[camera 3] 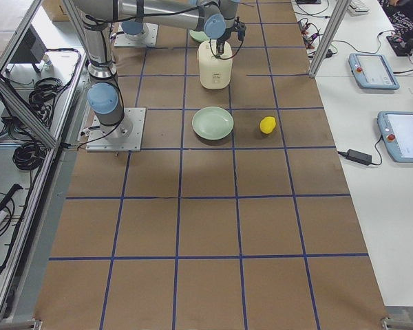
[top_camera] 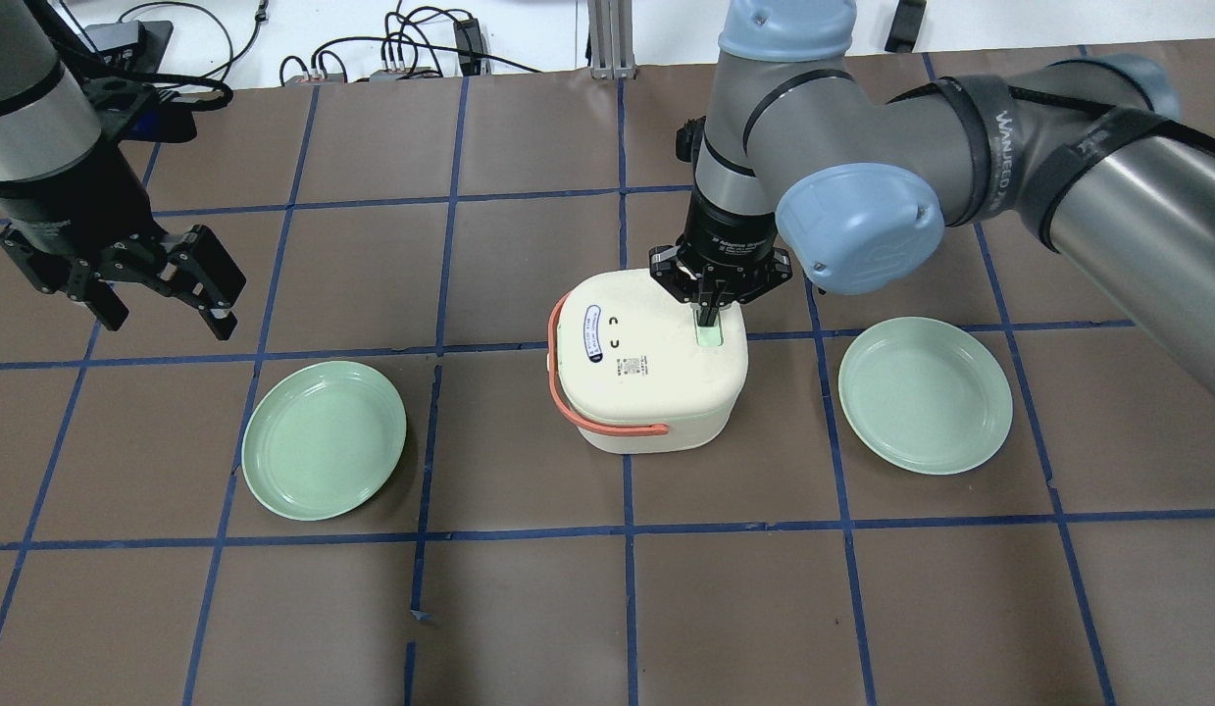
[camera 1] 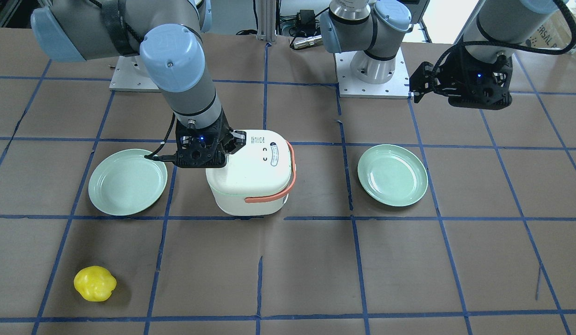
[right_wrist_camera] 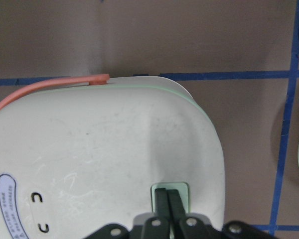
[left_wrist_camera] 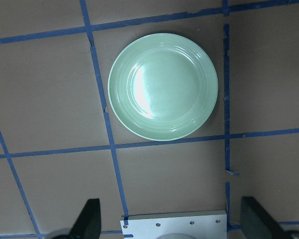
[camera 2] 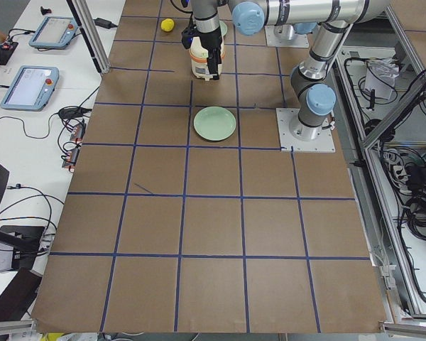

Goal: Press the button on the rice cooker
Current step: 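Lower the right gripper and press down on the green button, then lift the right gripper away as the cooker lid pops open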

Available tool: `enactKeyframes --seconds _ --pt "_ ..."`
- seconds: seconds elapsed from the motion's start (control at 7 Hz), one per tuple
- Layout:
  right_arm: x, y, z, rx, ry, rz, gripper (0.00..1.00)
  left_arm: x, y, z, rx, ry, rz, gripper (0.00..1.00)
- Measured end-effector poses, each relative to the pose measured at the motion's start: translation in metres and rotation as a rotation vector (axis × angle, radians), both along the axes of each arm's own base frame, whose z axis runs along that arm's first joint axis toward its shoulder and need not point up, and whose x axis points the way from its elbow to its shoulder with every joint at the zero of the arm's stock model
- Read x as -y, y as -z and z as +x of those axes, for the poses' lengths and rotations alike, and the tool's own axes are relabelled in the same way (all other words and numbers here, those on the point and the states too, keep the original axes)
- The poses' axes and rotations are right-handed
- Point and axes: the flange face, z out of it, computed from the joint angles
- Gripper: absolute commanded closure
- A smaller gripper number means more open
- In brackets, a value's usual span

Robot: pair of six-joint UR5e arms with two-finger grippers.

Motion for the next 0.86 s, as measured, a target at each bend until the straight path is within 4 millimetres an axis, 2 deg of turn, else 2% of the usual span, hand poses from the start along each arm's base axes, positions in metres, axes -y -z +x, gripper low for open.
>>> enactKeyframes --seconds 0.14,0.29,0.57,0.86 --pt "0.002 -0.014 0.000 -0.007 0.019 -0.020 0.07 0.000 0.000 0.000 0.000 0.000 0.000 0.00" --pt "0.009 -0.034 0.000 -0.013 0.034 -0.060 0.00 0.000 0.000 0.000 0.000 0.000 0.000 0.00" --pt "0.022 -0.087 -0.007 -0.035 0.049 -0.135 0.00 0.000 0.000 0.000 0.000 0.000 0.000 0.00" --pt "0.020 -0.116 -0.027 -0.088 0.051 -0.154 0.00 0.000 0.000 0.000 0.000 0.000 0.000 0.00"
